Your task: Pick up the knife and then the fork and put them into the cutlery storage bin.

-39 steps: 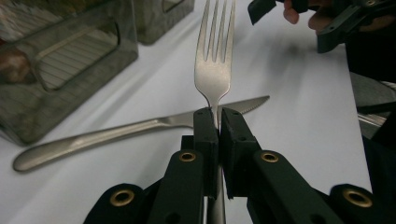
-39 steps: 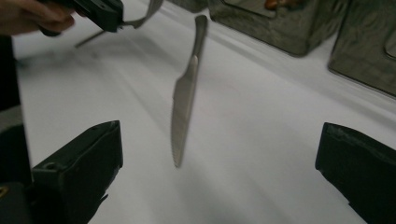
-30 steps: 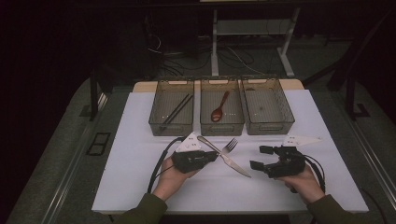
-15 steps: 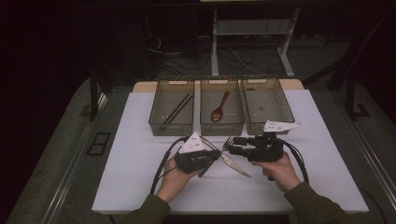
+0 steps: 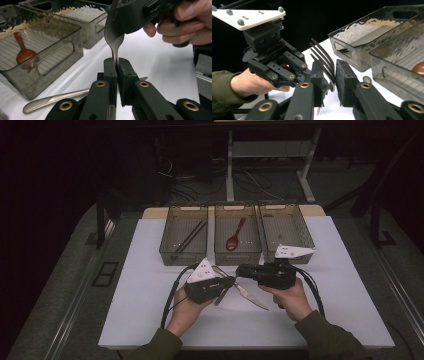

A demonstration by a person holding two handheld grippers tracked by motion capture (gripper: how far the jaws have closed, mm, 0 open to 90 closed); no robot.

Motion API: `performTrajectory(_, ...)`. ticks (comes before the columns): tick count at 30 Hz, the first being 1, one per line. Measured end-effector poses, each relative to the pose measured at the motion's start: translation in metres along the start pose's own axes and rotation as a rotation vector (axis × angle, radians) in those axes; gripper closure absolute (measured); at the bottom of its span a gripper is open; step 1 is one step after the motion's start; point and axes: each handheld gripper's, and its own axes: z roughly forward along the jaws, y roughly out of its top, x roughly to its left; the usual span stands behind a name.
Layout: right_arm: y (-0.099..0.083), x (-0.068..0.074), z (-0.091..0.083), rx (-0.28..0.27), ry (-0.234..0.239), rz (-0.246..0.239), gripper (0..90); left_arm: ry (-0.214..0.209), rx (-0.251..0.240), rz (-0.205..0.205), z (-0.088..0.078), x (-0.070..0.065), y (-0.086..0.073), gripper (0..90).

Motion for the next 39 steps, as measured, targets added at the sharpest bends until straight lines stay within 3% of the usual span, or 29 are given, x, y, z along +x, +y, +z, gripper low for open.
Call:
performTrajectory(7,0.0,-0.001,-0.004,-0.008,-0.073,-0.044,86.8,-0.037,-0.019,-0.012,0.0,-0.001,0.001,80.9)
performTrajectory(12,0.001,-0.003,-0.009,-0.025,-0.078,-0.046,86.9,-0.047,-0.006,-0.011,0.002,-0.001,-0.002,65.1)
performTrajectory(17,0.001,-0.01,-0.016,-0.024,-0.116,-0.034,86.8,-0.062,-0.001,-0.012,-0.004,0.001,-0.005,52.1)
performTrajectory(25,0.006,-0.03,-0.039,-0.024,-0.18,-0.015,86.8,-0.014,0.011,0.002,-0.027,0.01,-0.023,38.0)
performTrajectory(32,0.017,-0.047,-0.064,-0.041,-0.234,-0.002,86.8,0.013,0.028,-0.031,-0.041,0.018,-0.044,26.2)
performTrajectory(39,0.043,-0.066,-0.092,-0.086,-0.299,0.004,86.8,0.062,0.042,-0.062,-0.058,0.023,-0.064,12.5)
